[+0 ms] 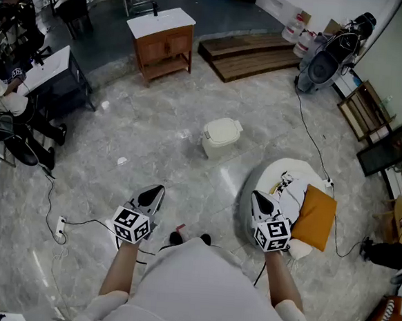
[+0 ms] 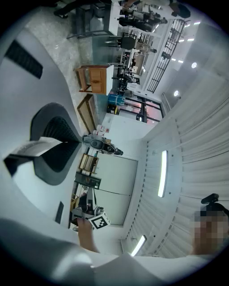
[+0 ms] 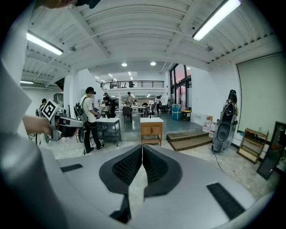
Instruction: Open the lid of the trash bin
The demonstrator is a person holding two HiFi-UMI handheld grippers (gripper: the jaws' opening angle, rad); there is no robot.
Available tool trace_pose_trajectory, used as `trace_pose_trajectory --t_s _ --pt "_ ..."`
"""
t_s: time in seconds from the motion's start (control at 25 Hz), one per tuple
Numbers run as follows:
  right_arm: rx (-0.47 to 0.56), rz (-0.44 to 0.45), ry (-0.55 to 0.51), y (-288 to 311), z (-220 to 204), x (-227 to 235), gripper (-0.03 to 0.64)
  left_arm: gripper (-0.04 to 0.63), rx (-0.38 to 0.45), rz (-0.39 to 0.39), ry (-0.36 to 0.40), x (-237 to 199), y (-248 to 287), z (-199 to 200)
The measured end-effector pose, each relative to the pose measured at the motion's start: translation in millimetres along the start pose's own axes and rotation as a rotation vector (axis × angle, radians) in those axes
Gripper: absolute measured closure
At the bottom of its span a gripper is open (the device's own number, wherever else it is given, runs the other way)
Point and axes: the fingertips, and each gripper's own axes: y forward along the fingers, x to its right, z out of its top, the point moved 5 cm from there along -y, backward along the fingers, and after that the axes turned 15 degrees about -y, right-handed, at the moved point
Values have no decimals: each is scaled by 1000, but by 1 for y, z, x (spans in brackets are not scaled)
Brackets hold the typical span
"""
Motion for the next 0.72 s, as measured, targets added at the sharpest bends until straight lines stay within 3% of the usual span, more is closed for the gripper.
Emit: trace_pose_trajectory --t_s 0.72 --pt "11 -19 5 1 11 -12 586 577 -1 -18 1 -10 -10 4"
